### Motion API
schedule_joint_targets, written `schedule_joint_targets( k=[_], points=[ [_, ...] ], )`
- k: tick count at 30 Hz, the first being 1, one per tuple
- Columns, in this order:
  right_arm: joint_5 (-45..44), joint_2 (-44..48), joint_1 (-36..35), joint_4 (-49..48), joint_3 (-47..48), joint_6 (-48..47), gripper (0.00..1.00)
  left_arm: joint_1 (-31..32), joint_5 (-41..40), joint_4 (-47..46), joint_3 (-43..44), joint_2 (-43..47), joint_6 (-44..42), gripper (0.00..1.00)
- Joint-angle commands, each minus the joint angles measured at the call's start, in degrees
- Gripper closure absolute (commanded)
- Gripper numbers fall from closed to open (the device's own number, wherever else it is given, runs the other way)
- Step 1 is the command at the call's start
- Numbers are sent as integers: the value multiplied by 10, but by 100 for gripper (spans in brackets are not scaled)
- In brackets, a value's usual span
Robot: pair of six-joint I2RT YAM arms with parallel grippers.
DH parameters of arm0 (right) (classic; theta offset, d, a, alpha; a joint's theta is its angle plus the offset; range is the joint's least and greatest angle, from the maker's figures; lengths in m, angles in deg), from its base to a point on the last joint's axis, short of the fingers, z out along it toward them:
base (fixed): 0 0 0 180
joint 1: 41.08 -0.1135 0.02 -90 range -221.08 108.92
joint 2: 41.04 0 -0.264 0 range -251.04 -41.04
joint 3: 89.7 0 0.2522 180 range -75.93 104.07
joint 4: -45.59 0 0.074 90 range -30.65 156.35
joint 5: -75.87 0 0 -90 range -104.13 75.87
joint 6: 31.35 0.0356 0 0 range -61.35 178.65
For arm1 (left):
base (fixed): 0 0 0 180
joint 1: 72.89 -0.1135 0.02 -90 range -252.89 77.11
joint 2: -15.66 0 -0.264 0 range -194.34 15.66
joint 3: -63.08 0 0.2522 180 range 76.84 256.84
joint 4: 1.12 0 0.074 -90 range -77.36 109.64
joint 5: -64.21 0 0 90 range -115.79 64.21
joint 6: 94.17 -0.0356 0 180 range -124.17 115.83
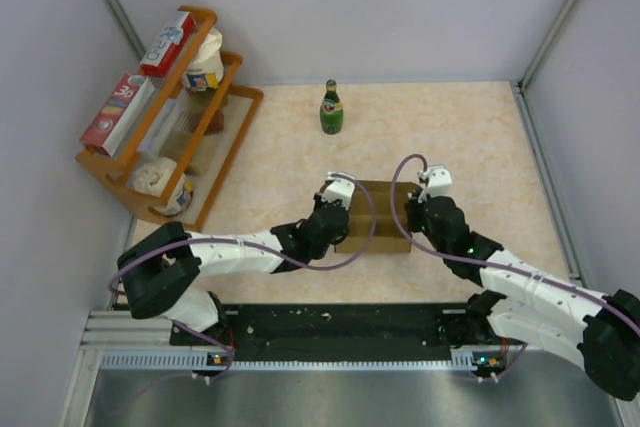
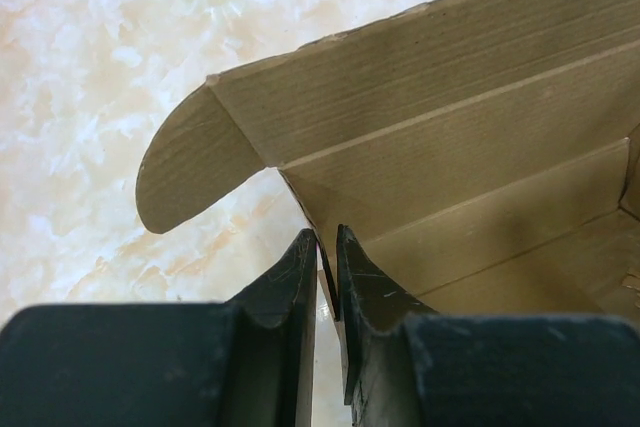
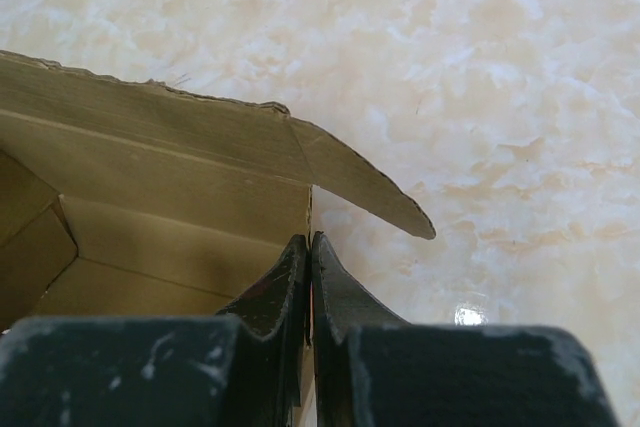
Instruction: Fold the paper box
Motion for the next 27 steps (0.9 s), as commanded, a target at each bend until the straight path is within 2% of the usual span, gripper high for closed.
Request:
schedule_joint_targets(
  k=[1,15,22,27],
  points=[
    [57,18,-38,-50,2,16,100,26,59,-68,-4,3,29,84],
    [26,71,-58,-25,-28,22,99,33,57,-68,-27,36,49,82],
    [31,99,-58,-6,-35,31,96,37,62,-71,-29,30,43,98],
    [31,108,-59,-3,-42,34,96,40,60,-71,-32,29,43,99]
  ],
)
